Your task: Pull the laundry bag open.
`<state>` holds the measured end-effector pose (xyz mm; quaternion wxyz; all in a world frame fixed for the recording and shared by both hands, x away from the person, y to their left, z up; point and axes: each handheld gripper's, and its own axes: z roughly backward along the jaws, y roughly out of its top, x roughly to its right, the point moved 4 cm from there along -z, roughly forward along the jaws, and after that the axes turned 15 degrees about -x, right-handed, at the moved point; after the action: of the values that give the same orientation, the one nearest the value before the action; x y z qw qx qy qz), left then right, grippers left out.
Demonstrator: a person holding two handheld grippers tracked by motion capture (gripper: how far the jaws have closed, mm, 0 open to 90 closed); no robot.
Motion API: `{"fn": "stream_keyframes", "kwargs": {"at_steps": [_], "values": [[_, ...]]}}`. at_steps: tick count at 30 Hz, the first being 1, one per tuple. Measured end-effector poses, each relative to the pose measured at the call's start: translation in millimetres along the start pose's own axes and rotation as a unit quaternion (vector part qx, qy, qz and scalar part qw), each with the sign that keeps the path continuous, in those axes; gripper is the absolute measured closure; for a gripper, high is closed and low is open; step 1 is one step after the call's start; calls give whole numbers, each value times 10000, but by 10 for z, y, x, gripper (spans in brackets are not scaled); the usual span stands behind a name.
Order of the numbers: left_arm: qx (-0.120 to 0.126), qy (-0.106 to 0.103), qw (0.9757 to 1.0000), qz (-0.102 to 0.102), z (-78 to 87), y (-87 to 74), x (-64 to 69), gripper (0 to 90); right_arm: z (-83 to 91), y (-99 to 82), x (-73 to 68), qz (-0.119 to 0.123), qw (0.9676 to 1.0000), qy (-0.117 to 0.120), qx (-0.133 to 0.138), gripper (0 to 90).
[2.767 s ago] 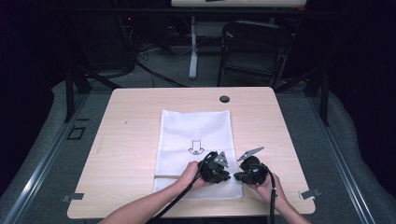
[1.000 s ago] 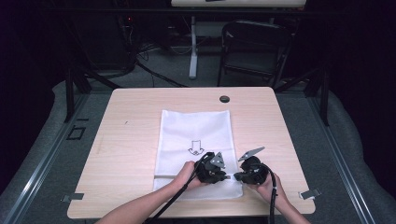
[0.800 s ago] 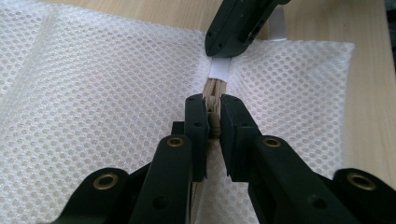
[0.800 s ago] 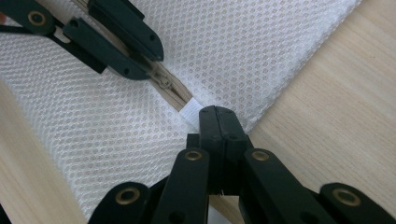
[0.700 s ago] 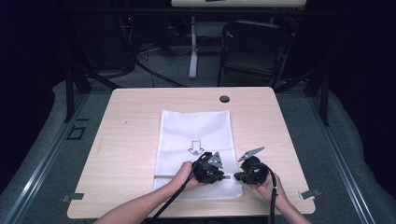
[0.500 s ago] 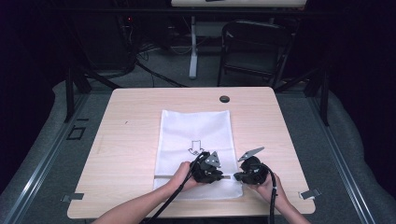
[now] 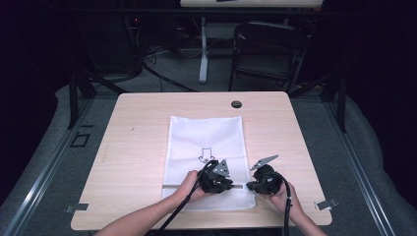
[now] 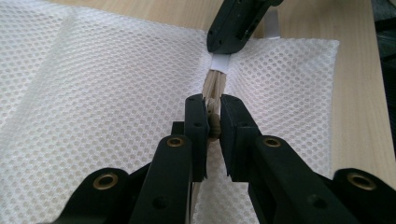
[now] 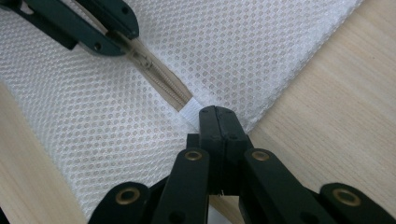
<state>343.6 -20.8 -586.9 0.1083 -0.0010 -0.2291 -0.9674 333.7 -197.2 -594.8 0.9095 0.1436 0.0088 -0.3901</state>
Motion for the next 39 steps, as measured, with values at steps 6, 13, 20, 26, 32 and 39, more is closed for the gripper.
{"fn": "stream_keyframes", "kwargs": {"at_steps": [6, 13, 20, 26, 32, 39], "values": [[-10, -8, 10000, 14, 47, -54, -20, 823, -4, 0, -1, -18, 10000, 63, 52, 900], [14, 21, 10000, -22, 69, -56, 8, 823, -1, 0, -4, 10, 10000, -5, 17, 900], [19, 4, 10000, 25, 105, -106, -15, 823, -2, 7, -3, -34, 10000, 31, 7, 900], [7, 93, 9999, 58, 164, -163, -12, 823, -5, 13, -15, -58, 10000, 58, 38, 900], [-14, 130, 9999, 56, 211, -203, -6, 823, -7, 17, -18, -53, 10000, 77, 29, 900], [29, 127, 9999, 30, 239, -258, -24, 824, -2, 11, 6, -3, 10000, 34, -20, 900]]}}
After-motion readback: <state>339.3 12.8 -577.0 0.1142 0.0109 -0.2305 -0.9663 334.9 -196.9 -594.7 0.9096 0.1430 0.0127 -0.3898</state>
